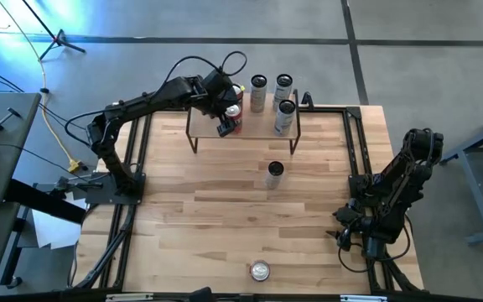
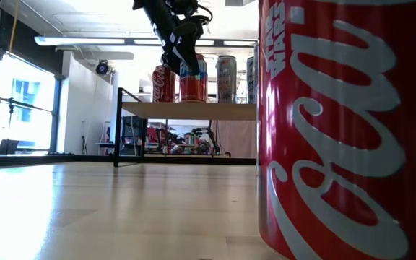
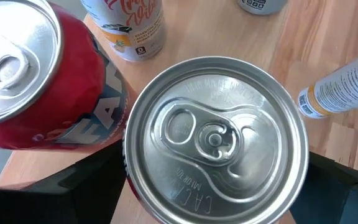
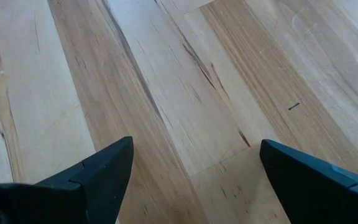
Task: Place canned beverage on shelf
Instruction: Put the red soda can on the shelf aligned with the red soda can, then put the red white soda can on the shelf aligned with the red white soda can
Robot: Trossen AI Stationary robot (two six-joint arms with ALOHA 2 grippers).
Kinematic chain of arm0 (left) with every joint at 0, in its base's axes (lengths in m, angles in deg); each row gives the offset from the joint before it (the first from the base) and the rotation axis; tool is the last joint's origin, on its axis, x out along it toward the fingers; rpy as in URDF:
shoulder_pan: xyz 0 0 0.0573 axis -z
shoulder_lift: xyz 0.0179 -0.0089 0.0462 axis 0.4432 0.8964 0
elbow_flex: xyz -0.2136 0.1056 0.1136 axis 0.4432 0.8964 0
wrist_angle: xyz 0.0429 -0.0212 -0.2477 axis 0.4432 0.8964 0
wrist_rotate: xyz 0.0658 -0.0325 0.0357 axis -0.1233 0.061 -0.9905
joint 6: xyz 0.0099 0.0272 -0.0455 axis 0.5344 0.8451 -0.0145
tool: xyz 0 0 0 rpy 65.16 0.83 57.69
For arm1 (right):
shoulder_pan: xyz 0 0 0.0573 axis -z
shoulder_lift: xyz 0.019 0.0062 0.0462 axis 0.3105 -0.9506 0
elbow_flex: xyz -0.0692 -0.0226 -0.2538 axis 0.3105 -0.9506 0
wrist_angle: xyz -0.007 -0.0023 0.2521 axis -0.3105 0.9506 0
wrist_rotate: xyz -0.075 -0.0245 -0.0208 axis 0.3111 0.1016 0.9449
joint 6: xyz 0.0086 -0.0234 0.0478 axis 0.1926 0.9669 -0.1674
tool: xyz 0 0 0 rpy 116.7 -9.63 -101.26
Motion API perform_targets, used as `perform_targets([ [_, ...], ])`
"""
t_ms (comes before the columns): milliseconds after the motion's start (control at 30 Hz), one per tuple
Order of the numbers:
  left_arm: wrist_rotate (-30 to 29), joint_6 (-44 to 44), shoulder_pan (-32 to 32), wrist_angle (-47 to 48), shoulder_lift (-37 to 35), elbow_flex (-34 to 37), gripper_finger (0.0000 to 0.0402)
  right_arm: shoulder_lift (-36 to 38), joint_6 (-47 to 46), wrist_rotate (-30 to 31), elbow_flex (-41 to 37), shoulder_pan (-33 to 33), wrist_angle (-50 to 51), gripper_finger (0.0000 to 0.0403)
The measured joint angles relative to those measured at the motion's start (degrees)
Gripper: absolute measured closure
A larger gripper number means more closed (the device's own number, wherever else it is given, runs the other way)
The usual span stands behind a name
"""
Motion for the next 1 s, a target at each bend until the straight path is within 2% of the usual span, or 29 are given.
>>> perform_targets([
  [167,-0.4,-0.2,0.0,0.1,0.0,0.0,0.0027,0.0,0.0,0.0,0.0,0.0,0.0,0.0064],
  [367,-0.6,-0.6,0.3,2.3,-2.5,0.1,0.0025,0.0,0.0,0.0,0.0,0.0,0.0,0.0064],
  [500,-0.9,-2.7,0.5,5.9,-5.7,0.1,0.0025,0.0,0.0,0.0,0.0,0.0,0.0,0.0064],
  [633,-1.3,-8.1,1.4,14.6,-8.5,0.1,0.0025,0.0,0.0,0.0,0.0,0.0,0.0,0.0064],
  [833,-0.4,-22.9,8.1,26.8,-9.7,0.1,0.0025,0.0,0.0,0.0,0.0,0.0,0.0,0.0064],
  [1000,-0.3,-28.2,17.1,29.9,-9.7,0.1,0.0025,0.0,0.0,0.0,0.0,0.0,0.0,0.0064],
])
